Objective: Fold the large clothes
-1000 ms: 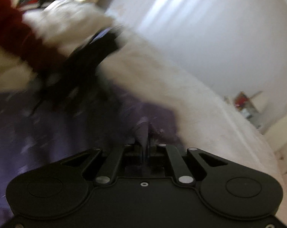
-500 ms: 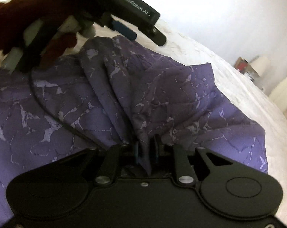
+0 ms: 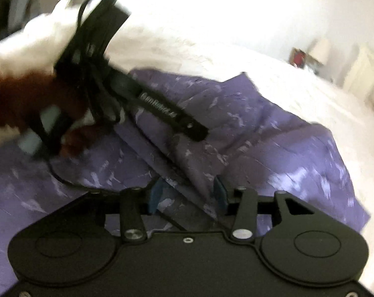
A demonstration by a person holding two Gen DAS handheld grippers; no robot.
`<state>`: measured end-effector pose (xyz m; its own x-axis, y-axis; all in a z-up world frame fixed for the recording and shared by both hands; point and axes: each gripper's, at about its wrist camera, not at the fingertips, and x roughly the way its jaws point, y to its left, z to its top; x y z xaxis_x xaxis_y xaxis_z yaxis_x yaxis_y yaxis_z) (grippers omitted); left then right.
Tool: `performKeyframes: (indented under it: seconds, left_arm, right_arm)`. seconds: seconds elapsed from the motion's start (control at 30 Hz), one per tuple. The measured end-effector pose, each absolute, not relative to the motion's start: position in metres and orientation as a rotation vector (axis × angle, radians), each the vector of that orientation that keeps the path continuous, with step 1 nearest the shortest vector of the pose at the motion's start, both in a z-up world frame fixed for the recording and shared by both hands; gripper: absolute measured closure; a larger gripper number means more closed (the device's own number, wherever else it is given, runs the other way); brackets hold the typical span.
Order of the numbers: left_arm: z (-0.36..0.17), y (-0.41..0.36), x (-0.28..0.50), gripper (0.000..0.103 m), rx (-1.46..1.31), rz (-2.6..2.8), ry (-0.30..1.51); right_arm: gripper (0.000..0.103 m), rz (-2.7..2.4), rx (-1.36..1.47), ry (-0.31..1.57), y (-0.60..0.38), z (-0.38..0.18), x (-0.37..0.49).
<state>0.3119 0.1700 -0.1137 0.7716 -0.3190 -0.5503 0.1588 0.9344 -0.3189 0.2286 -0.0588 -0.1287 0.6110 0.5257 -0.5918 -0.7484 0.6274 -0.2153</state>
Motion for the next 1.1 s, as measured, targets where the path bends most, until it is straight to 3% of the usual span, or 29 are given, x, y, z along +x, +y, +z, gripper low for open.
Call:
performKeyframes:
  seconds: [0.13, 0.3, 0.6, 0.63, 0.7, 0.77, 0.8, 0.93, 1.03, 1.1]
  left_arm:
    - [-0.118, 0.170, 0.299, 0.022, -0.281, -0.254, 0.635]
    - [-0.121, 0.175, 0.294, 0.022, -0.309, -0.264, 0.630]
    - [-0.122, 0.178, 0.292, 0.022, -0.324, -0.273, 0.631]
    - [-0.122, 0.178, 0.292, 0.022, -0.324, -0.274, 0.631]
    - [-0.122, 0.178, 0.292, 0.022, -0.324, -0.276, 0.631]
    - [-0.122, 0.178, 0.292, 0.022, -0.325, -0.278, 0.628]
    - [-0.122, 0.178, 0.291, 0.022, -0.326, -0.279, 0.628]
    - [-0.123, 0.177, 0.291, 0.022, -0.323, -0.277, 0.626]
    - [-0.122, 0.175, 0.290, 0.022, -0.319, -0.275, 0.628]
    - [-0.122, 0.175, 0.290, 0.022, -0.319, -0.279, 0.629]
  right_arm:
    - [0.015, 0.690, -0.181, 0.536, -0.099, -0.103, 0.247]
    - [0.006, 0.561, 0.299, 0.618, -0.152, -0.099, 0.306]
    - [0.006, 0.562, 0.701, 0.828, -0.163, -0.151, 0.375]
    - [0.008, 0.556, 0.720, 0.831, -0.161, -0.154, 0.377]
    - [0.030, 0.563, 0.757, 0.817, -0.158, -0.157, 0.387]
    - [0.072, 0.562, 0.707, 0.770, -0.151, -0.146, 0.390]
    - [0.078, 0.569, 0.624, 0.715, -0.145, -0.134, 0.387]
    - [0.083, 0.633, 0.284, 0.485, -0.122, -0.097, 0.361]
    - [0.081, 0.506, 0.196, 0.573, -0.122, -0.117, 0.367]
    - [0.068, 0.373, 0.109, 0.674, -0.125, -0.143, 0.375]
